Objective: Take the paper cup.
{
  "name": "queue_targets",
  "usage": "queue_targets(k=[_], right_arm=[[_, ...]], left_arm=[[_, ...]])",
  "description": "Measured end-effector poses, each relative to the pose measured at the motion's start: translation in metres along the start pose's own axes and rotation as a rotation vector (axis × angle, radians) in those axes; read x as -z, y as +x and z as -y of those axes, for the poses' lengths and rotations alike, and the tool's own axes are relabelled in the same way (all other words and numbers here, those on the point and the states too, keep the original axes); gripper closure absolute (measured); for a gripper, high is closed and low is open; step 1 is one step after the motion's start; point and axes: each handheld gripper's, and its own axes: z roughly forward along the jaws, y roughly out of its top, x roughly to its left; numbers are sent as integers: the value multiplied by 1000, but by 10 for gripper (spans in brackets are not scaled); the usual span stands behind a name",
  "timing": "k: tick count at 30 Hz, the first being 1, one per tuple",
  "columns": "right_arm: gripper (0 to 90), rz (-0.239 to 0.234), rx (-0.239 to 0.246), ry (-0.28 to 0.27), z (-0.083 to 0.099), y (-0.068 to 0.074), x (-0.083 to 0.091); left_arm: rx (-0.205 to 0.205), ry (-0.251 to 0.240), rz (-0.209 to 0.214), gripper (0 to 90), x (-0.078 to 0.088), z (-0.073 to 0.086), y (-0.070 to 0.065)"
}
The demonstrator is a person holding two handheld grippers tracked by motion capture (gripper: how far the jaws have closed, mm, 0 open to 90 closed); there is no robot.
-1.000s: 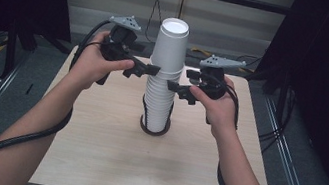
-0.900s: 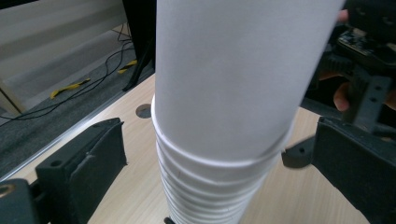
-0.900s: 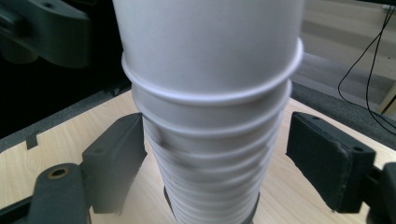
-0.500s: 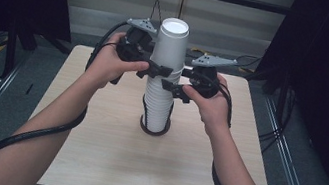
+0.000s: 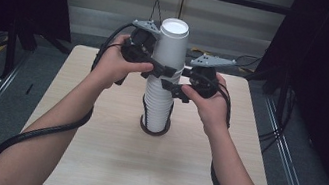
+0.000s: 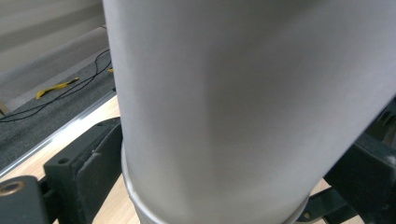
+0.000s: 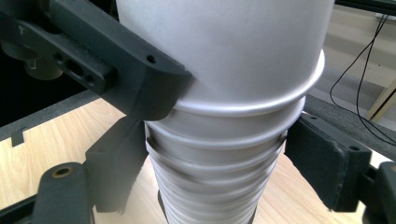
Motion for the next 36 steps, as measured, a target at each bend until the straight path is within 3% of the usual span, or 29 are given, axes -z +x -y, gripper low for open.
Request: queue_targets(k=[12, 20, 23, 36], right_arm=[[187, -12, -7, -23, 0, -1, 8], [173, 8, 6, -22, -2, 1, 5], [174, 7, -4, -37, -1, 2, 3], [174, 13, -5, -48, 1, 2, 2]], left_arm=[[7, 7, -12, 51, 0, -2, -1], [18, 23, -17, 62, 2, -5, -3], [38, 3, -7, 69, 5, -7, 0], [38, -37, -18, 85, 14, -21, -4]])
